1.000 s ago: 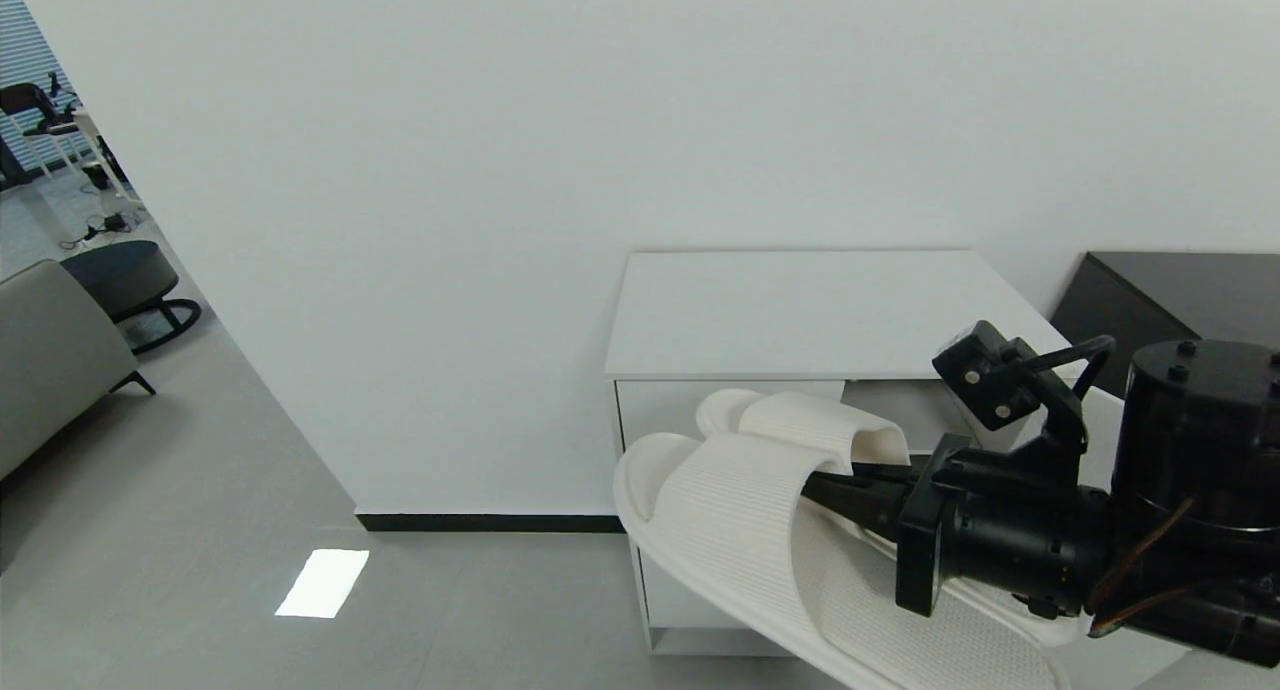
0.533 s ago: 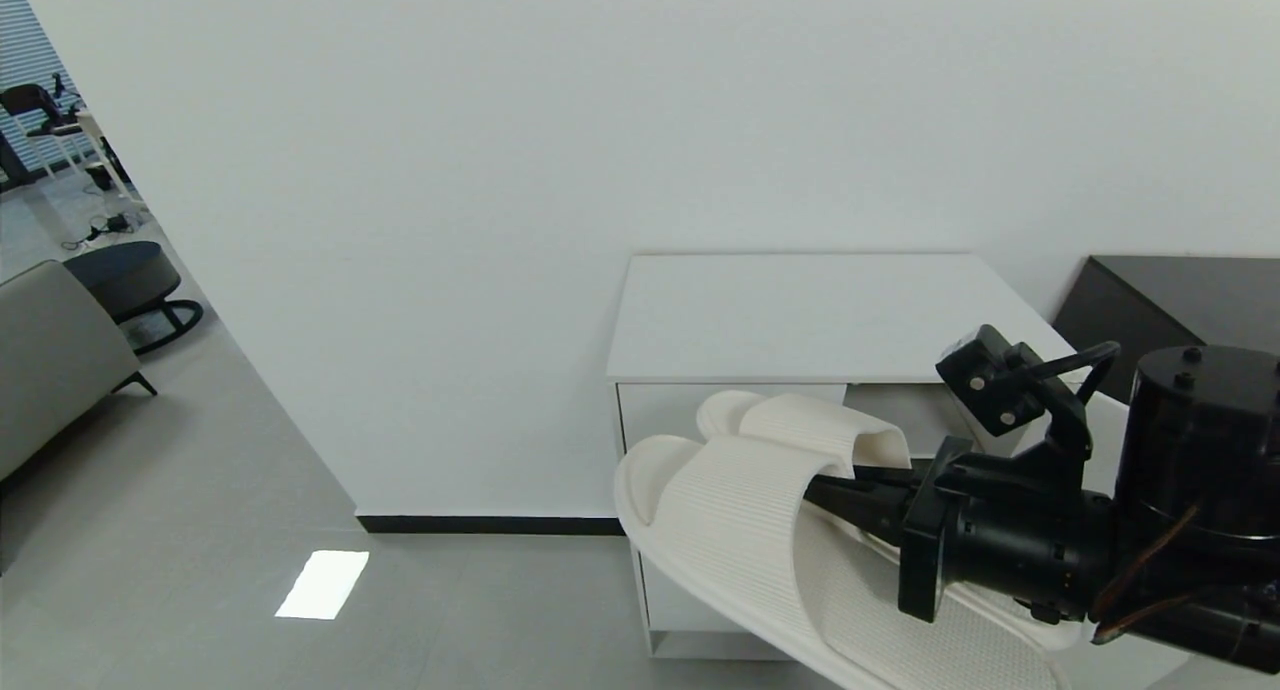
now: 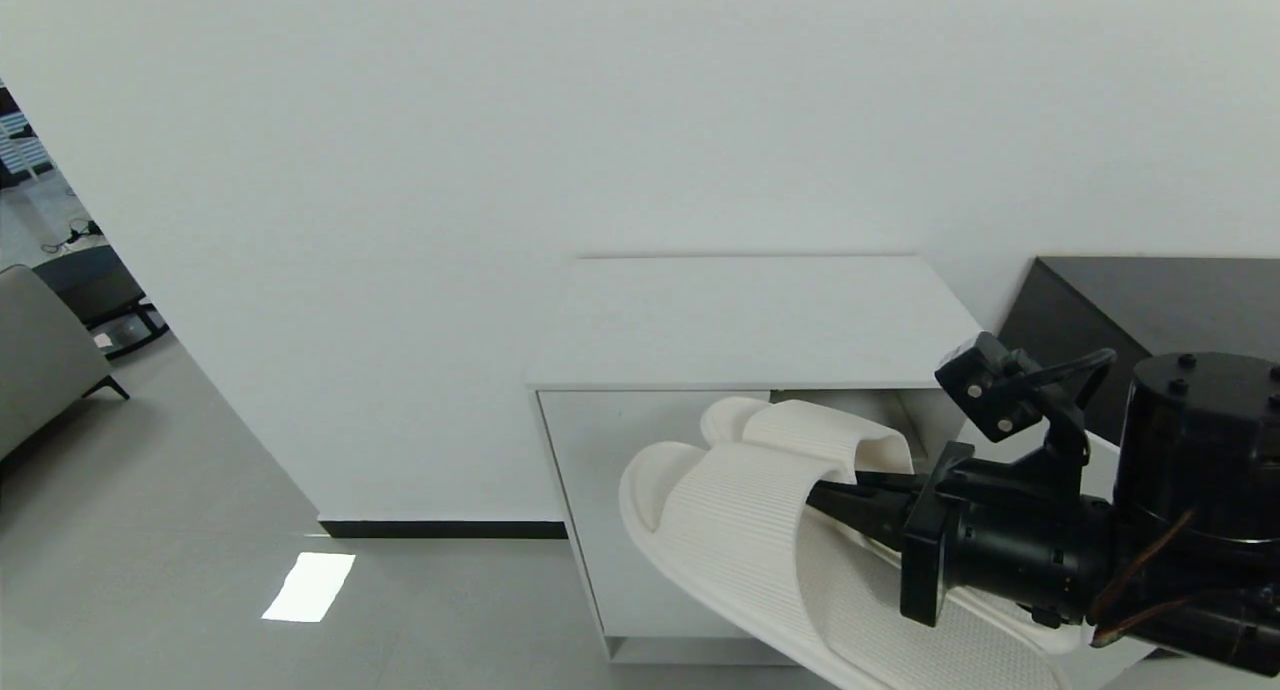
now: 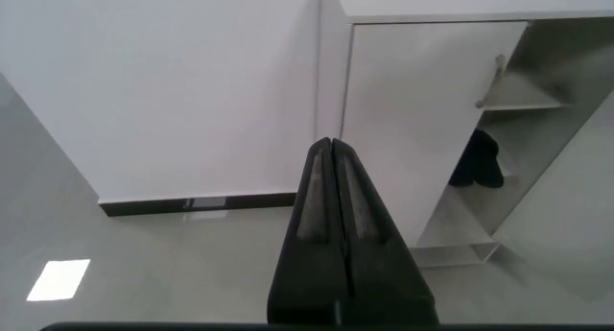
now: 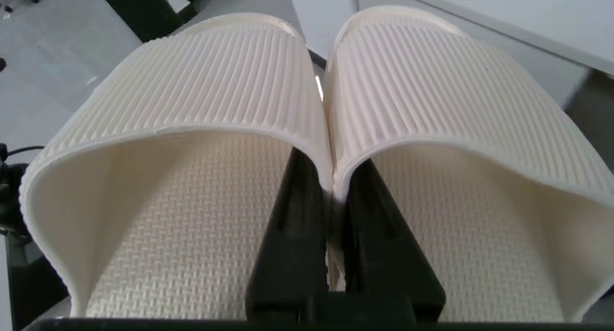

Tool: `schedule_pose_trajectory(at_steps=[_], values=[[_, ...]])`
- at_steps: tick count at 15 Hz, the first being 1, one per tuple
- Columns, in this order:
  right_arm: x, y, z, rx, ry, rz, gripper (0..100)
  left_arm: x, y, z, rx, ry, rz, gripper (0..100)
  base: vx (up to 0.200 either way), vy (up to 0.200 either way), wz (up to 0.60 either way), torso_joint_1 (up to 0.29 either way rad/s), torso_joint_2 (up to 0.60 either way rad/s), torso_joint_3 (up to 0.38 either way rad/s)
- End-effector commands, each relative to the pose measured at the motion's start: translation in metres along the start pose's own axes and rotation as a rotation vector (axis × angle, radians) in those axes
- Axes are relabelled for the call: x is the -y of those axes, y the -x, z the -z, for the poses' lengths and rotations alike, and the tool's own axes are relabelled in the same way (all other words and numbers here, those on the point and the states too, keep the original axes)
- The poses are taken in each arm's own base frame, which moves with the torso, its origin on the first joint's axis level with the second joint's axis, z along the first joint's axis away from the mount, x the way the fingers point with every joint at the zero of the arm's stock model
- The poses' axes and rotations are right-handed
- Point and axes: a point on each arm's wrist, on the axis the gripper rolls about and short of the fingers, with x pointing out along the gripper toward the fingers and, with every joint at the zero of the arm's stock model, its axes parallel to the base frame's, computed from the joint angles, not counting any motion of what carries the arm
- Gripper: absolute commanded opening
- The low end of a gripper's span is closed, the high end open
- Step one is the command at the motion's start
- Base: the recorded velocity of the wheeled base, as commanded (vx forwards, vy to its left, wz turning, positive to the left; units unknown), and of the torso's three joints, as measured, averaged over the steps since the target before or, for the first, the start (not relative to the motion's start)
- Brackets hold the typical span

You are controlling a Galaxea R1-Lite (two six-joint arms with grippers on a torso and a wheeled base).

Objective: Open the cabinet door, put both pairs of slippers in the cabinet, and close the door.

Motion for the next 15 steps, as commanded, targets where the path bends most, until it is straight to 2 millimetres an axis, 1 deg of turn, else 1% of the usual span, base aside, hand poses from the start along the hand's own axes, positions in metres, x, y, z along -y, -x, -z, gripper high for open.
schedule_pose_trajectory(at_steps=[1, 12, 15], values=[[0.0002, -0.0008, 0.0006, -0.003, -0.002, -0.001, 0, 0.0000, -0.0001, 0.0000, -0.001, 0.000, 0.000, 0, 0.000, -0.200, 0.00, -0.002, 0.00, -0.002], [0.0014, -0.0008, 0.0008, -0.001, -0.003, 0.002, 0, 0.0000, -0.0001, 0.0000, -0.001, -0.001, 0.000, 0, 0.000, -0.200, 0.00, 0.002, 0.00, 0.002], [0.0013, -0.0004, 0.0006, -0.001, -0.004, 0.002, 0, 0.0000, -0.0001, 0.0000, -0.001, 0.000, 0.000, 0, 0.000, 0.000, 0.00, 0.000, 0.00, 0.000]])
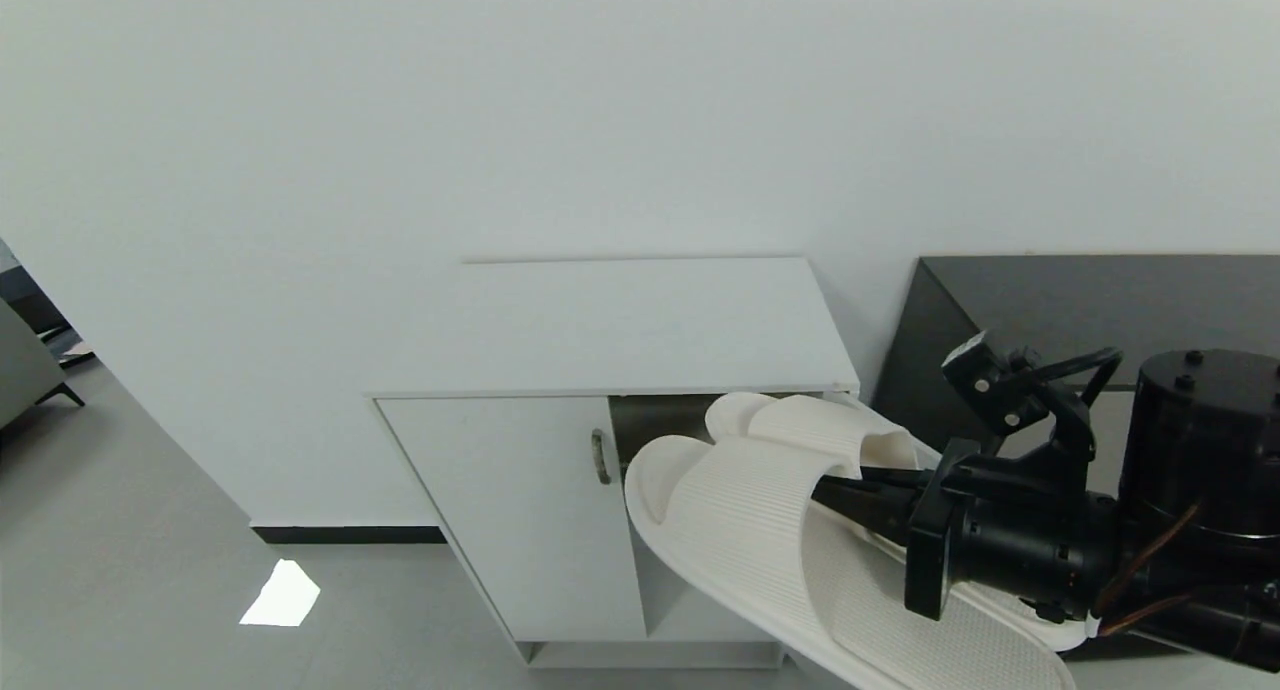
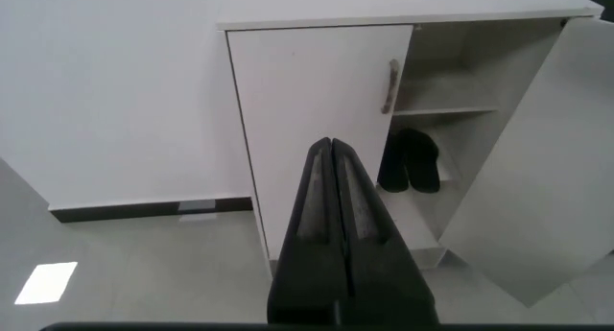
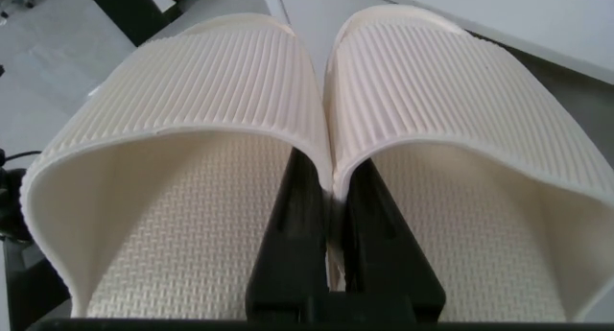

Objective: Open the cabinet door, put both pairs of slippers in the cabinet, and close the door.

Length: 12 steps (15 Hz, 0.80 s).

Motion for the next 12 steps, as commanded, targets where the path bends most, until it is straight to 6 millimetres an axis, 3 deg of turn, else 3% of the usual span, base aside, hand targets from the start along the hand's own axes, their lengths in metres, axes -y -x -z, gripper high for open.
schedule_pose_trajectory(at_steps=[1, 6, 12], values=[[-0.0002, -0.0007, 0.0004, -0.002, -0.001, -0.002, 0, 0.0000, -0.0001, 0.0000, -0.002, 0.000, 0.000, 0, 0.000, 0.000, 0.00, 0.000, 0.00, 0.000], [-0.0002, 0.0000, 0.0043, -0.002, 0.000, -0.004, 0, 0.0000, -0.0001, 0.0000, -0.002, 0.000, 0.000, 0, 0.000, 0.000, 0.00, 0.000, 0.00, 0.000], [0.0001, -0.0012, 0.0082, 0.012, 0.005, -0.029, 0, 0.0000, -0.0001, 0.0000, -0.002, 0.000, 0.002, 0, 0.000, 0.000, 0.00, -0.159, 0.34, 0.183]])
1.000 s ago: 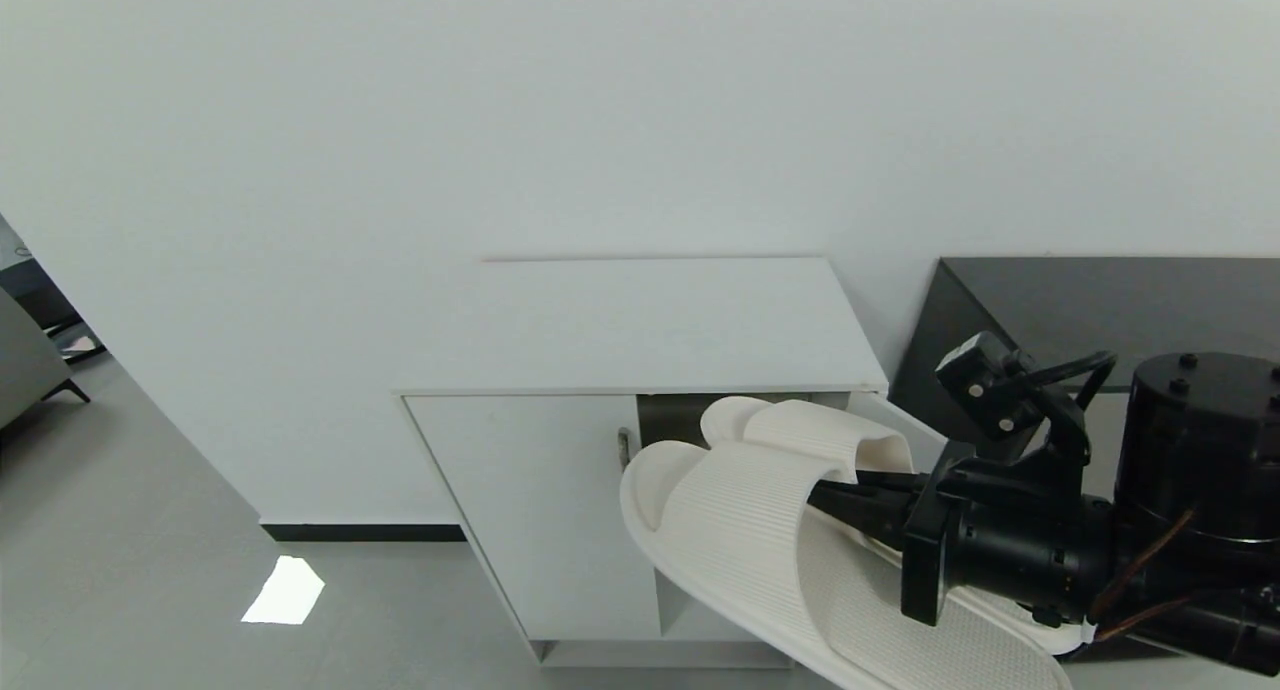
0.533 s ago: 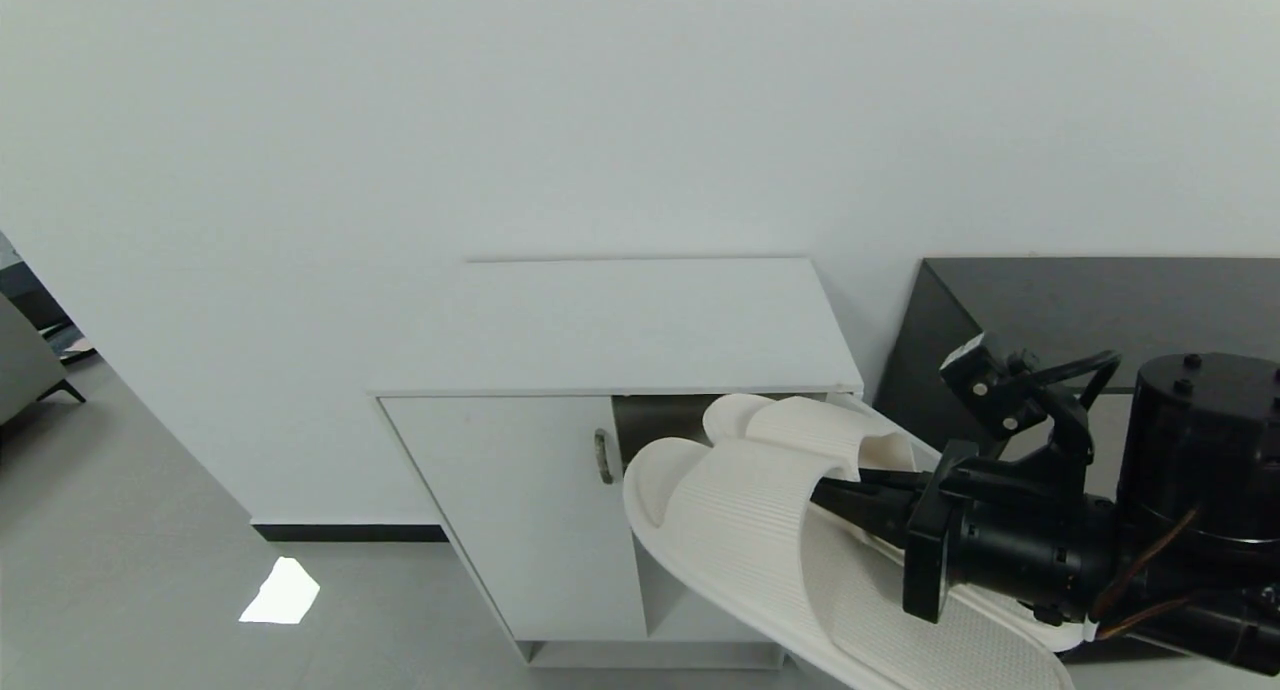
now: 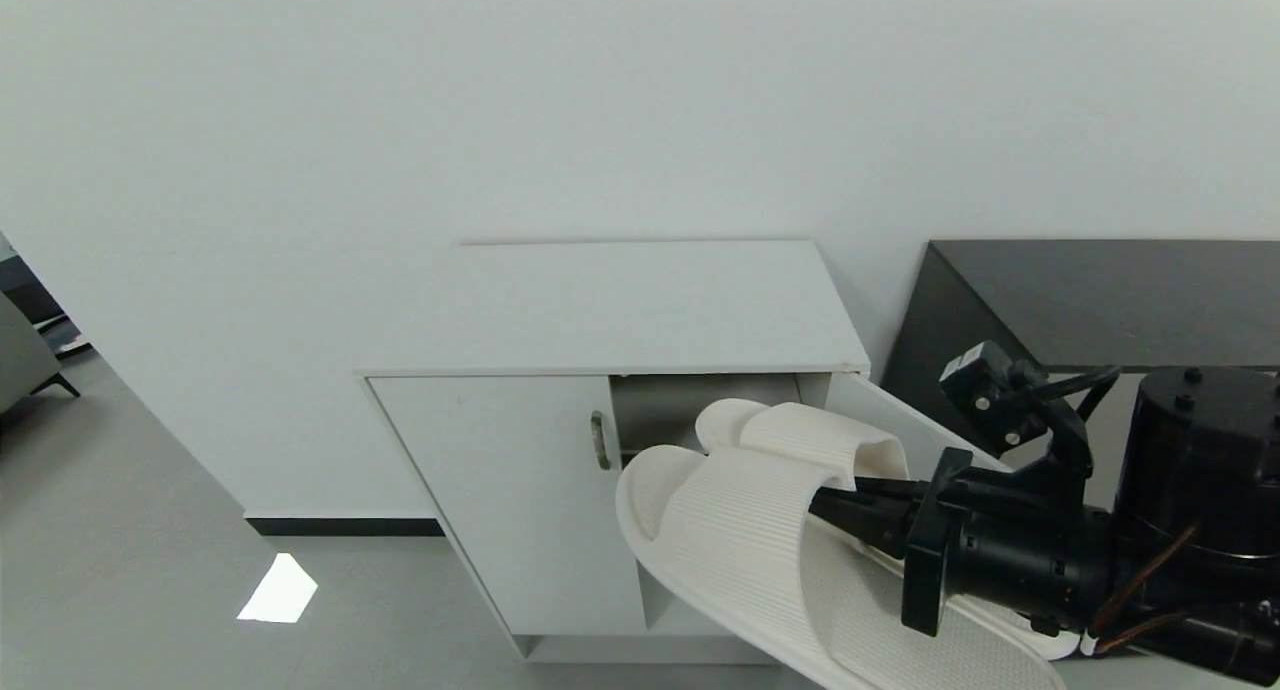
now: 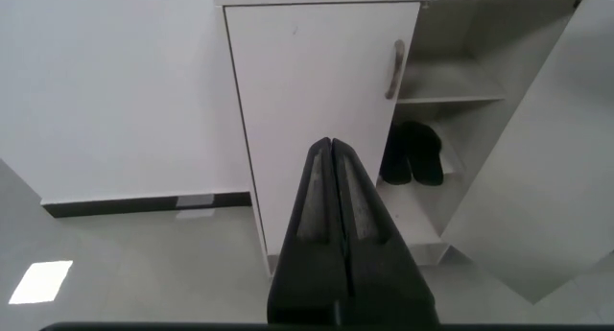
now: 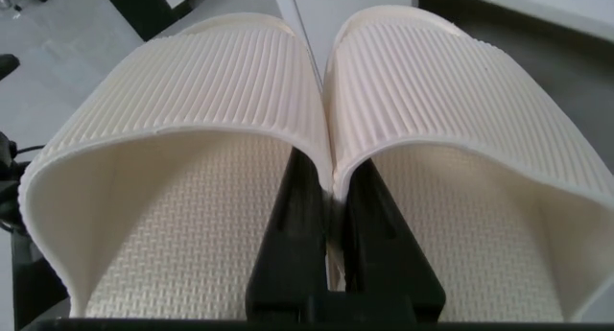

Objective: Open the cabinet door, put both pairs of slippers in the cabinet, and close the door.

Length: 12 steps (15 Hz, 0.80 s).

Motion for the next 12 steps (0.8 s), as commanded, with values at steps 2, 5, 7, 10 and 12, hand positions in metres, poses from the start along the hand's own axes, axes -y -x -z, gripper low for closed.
schedule_pose_trajectory(at_steps=[2, 5, 7, 10, 12], values=[[0.0003, -0.0008, 0.0017, -0.002, 0.000, -0.003, 0, 0.0000, -0.0001, 0.0000, -0.001, 0.000, 0.000, 0, 0.000, 0.000, 0.00, -0.215, 0.44, 0.249], [-0.0006, -0.0006, 0.0015, 0.008, 0.001, -0.008, 0, 0.0000, -0.0001, 0.0000, -0.001, 0.000, 0.000, 0, 0.000, 0.000, 0.00, -0.253, 0.54, 0.289], [-0.0005, -0.0002, 0.0024, 0.006, 0.001, -0.008, 0, 0.0000, -0.0001, 0.0000, -0.001, 0.000, 0.000, 0, 0.000, 0.000, 0.00, -0.249, 0.55, 0.305], [-0.0014, 0.0001, 0.0025, 0.007, 0.003, -0.012, 0, 0.0000, -0.0001, 0.0000, -0.001, 0.000, 0.000, 0, 0.000, 0.000, 0.00, -0.237, 0.53, 0.295], [-0.0019, 0.0007, 0.0035, 0.004, 0.003, -0.015, 0, 0.0000, -0.0001, 0.0000, -0.001, 0.002, 0.002, 0, 0.000, 0.000, 0.00, -0.229, 0.51, 0.281]])
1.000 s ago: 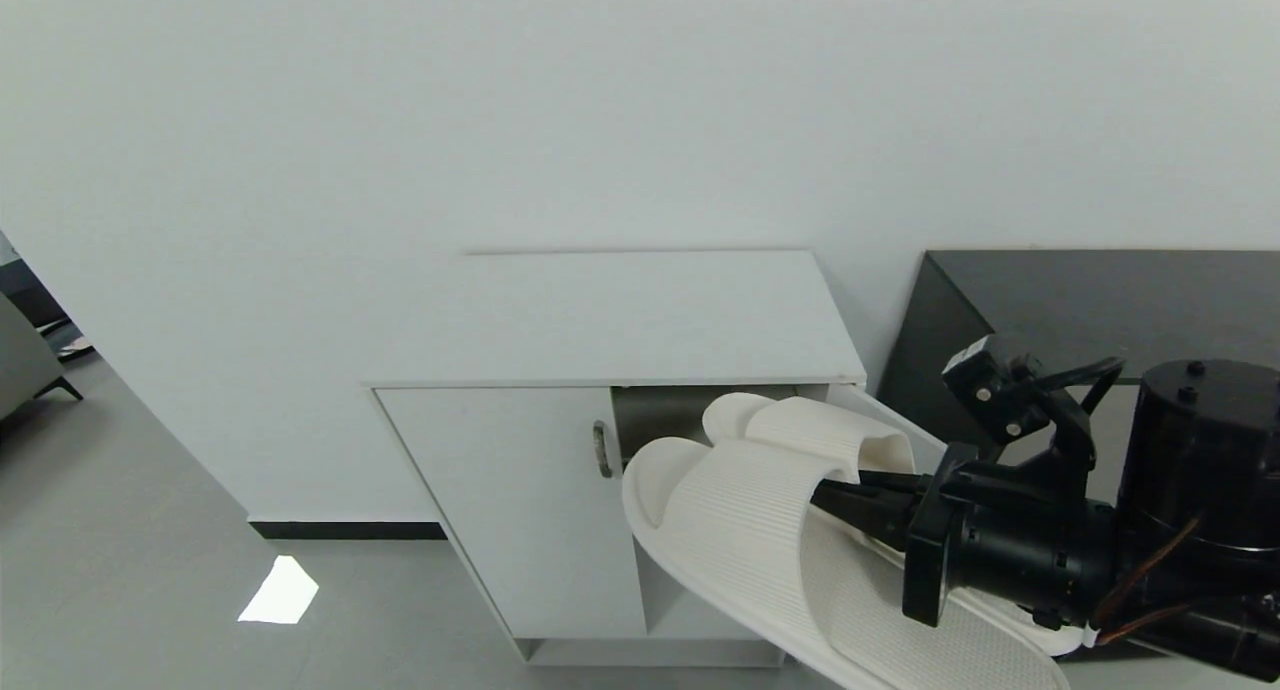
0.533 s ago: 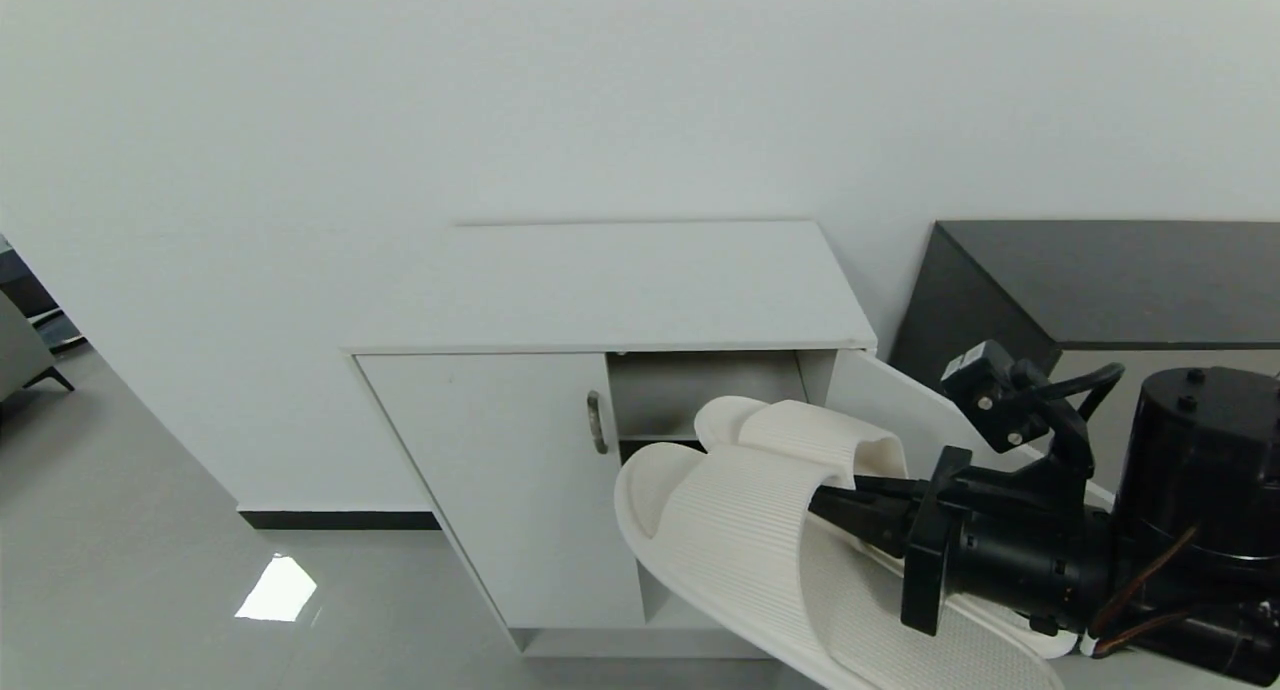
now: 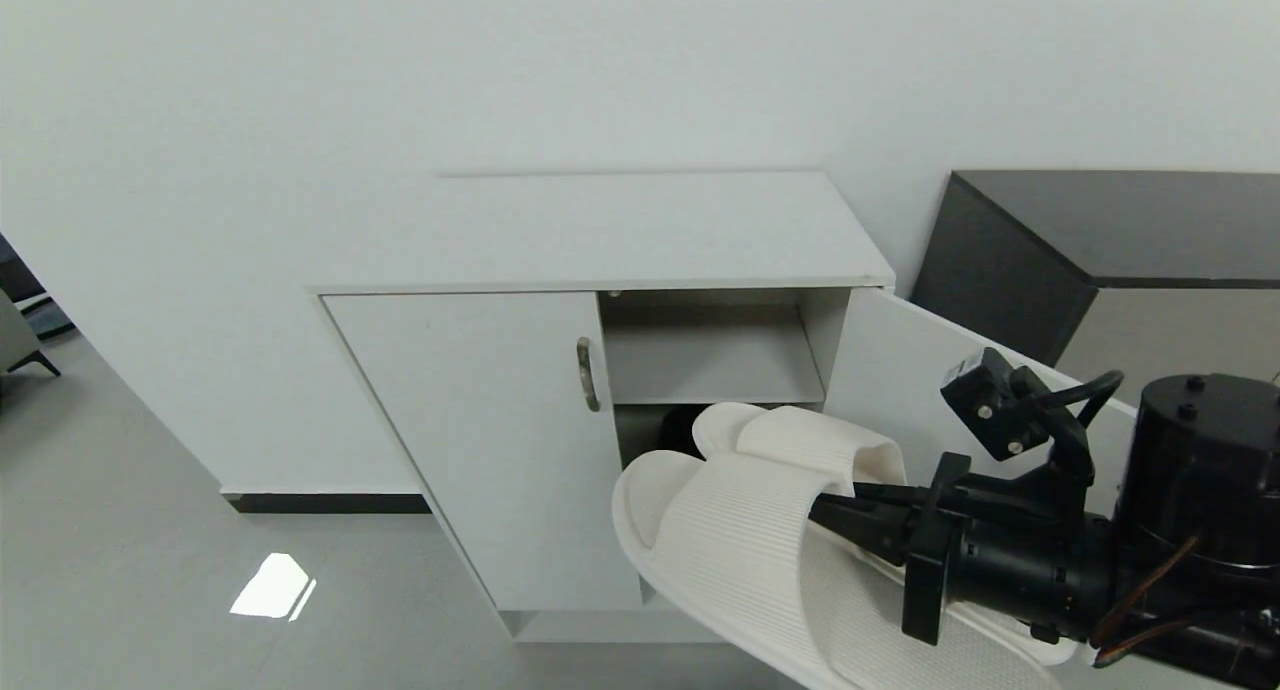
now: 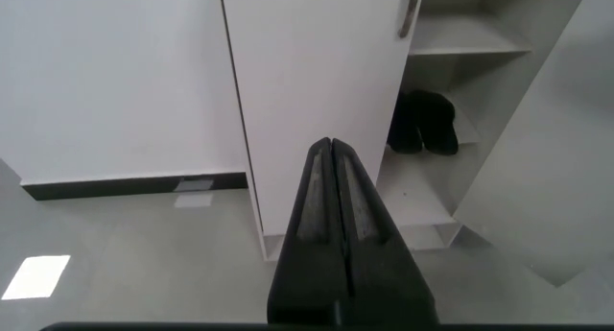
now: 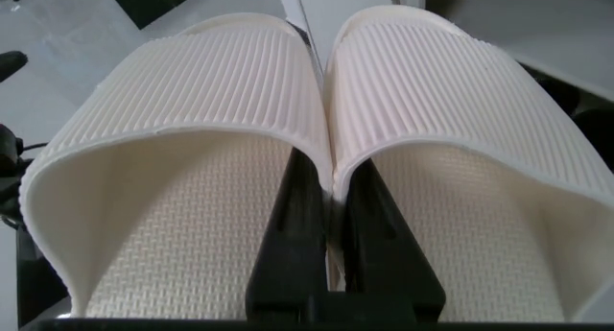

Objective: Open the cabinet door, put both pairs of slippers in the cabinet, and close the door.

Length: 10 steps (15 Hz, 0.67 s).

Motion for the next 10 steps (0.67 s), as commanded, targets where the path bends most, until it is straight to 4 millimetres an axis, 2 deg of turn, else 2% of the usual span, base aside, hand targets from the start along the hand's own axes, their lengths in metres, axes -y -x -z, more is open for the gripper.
schedule_pose_trajectory(at_steps=[1, 10], values=[[-0.0010, 0.0007, 0.0011, -0.004, 0.000, -0.015, 0, 0.0000, -0.0001, 0.0000, -0.001, 0.000, 0.001, 0, 0.000, 0.000, 0.00, -0.222, 0.52, 0.295], [-0.0016, 0.0023, 0.0037, 0.005, 0.002, -0.040, 0, 0.0000, -0.0001, 0.0000, -0.001, 0.000, 0.001, 0, 0.000, 0.000, 0.00, -0.204, 0.49, 0.288]])
